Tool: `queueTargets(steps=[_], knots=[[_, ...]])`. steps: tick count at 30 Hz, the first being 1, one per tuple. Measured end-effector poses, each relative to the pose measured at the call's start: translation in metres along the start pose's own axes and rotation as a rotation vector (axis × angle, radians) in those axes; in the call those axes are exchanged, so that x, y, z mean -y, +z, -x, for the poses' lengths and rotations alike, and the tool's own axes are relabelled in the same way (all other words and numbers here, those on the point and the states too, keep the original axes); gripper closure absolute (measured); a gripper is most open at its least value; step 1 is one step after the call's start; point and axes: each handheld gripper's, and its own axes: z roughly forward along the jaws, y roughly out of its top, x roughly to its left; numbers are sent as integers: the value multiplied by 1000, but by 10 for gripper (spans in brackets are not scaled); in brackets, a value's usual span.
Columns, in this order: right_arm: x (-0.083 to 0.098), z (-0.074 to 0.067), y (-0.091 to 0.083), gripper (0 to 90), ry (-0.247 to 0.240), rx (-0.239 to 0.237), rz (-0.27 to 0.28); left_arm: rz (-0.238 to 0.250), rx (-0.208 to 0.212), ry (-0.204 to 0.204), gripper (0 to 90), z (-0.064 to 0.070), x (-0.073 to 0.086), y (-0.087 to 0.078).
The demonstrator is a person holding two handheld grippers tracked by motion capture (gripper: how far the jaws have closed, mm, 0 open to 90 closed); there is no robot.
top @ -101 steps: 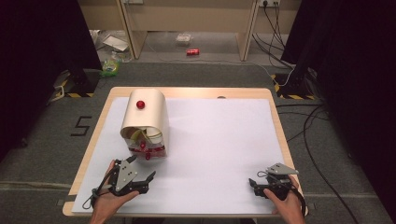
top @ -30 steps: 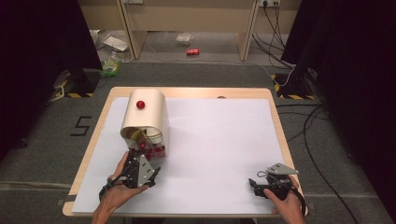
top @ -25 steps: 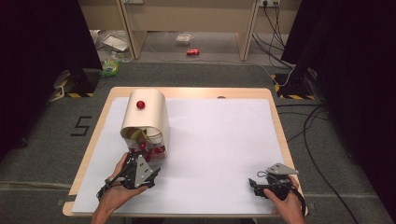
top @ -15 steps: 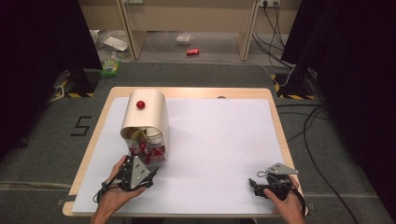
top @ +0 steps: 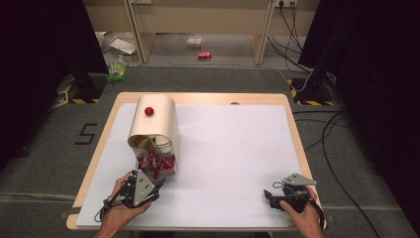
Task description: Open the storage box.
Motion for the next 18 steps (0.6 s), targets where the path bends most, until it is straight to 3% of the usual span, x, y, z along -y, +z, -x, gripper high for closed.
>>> queueTargets(steps=[18], knots=[[0,0,0,128,0,0,1,-2,-27,7,578,5,4,-11]])
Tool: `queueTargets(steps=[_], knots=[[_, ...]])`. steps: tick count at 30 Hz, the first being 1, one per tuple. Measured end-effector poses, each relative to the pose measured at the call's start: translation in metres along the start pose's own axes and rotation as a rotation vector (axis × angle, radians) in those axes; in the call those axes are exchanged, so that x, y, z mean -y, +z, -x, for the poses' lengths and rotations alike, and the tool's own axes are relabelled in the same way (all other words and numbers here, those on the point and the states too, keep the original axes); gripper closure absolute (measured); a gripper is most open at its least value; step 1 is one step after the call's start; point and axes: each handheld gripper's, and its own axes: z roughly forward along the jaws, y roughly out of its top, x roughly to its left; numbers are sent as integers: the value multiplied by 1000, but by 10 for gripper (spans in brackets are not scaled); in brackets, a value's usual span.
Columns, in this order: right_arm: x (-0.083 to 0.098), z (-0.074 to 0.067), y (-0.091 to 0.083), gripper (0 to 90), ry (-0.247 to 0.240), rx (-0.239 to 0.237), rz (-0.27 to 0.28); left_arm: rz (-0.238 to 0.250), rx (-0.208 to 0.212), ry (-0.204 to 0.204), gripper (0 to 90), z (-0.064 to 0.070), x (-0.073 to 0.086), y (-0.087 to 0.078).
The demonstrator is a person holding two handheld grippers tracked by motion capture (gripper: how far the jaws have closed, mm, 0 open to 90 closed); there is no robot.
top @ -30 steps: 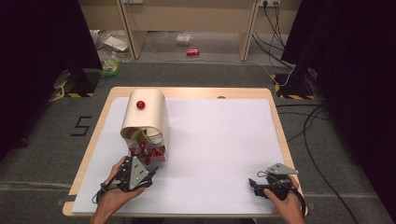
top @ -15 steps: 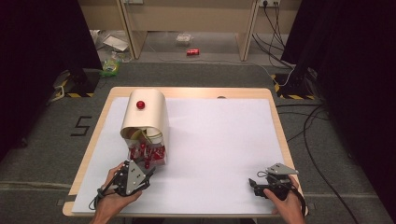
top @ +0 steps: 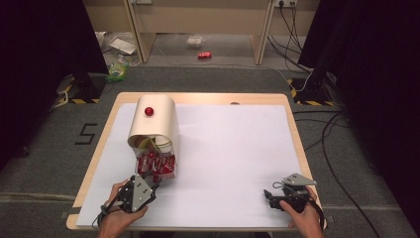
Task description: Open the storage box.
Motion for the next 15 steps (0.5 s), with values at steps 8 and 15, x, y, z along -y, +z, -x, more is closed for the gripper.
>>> queueTargets(steps=[8,15], knots=[[0,0,0,128,0,1,0,-7,0,3,606,3,3,-3],[0,0,0,128,0,0,0,-13,2,11,616,5,4,-5]])
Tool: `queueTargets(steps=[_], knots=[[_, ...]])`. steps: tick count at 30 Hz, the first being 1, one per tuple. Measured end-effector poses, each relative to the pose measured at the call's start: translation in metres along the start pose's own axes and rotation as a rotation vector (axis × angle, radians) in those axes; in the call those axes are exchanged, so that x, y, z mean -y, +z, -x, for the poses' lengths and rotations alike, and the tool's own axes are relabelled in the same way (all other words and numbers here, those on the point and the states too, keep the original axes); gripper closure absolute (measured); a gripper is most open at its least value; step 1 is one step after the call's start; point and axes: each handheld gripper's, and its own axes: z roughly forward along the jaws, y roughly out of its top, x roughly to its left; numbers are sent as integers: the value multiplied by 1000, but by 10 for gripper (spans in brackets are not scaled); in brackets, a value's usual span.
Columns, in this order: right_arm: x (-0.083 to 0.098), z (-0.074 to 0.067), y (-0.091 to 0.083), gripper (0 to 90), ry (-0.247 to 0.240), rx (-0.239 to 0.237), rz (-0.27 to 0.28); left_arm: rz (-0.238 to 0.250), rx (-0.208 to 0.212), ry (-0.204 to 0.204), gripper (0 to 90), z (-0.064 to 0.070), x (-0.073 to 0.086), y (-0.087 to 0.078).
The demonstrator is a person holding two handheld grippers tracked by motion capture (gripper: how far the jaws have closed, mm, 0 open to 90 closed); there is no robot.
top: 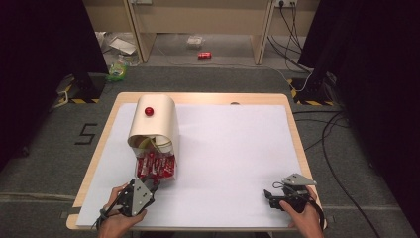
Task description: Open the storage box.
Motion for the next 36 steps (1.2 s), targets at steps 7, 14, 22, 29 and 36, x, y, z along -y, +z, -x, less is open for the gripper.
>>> queueTargets(steps=[7,14,22,29,36], knots=[[0,0,0,128,0,0,1,-3,0,-4,625,2,2,-1],[0,0,0,128,0,0,0,-6,2,-8,634,3,3,-3],[0,0,0,128,0,0,0,-5,3,-12,649,4,4,-4],[0,0,0,128,0,0,0,-9,8,-10,660,4,5,-6],[0,0,0,128,0,0,0,-15,17,-6,666,6,5,-8]])
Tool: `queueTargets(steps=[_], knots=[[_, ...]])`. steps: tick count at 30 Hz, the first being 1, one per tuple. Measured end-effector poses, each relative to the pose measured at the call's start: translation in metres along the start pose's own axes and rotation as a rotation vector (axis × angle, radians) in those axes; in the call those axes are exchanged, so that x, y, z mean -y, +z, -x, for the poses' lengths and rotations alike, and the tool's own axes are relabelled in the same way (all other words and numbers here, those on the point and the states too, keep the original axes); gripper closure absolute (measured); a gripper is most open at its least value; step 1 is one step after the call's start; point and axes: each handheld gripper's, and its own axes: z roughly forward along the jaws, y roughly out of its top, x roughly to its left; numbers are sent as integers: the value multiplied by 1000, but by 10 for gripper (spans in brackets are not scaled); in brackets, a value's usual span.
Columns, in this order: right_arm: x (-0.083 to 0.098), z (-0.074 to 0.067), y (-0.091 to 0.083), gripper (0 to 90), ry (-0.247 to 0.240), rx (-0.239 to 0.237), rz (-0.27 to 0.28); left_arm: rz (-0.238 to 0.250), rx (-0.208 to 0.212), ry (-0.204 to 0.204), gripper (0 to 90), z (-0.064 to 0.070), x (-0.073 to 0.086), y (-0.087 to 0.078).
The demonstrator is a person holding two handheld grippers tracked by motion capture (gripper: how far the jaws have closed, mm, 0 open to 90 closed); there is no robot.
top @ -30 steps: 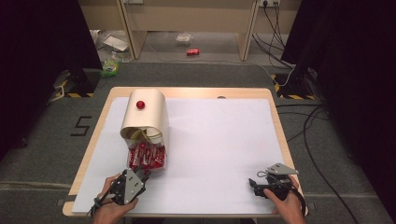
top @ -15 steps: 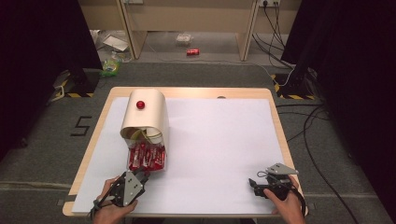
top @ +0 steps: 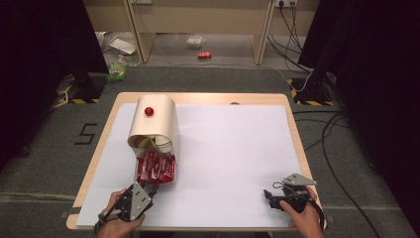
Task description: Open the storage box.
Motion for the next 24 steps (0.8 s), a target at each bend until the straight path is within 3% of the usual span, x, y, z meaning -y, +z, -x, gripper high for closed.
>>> queueTargets(steps=[24], knots=[[0,0,0,128,0,0,0,-14,34,3,693,9,4,-6]])
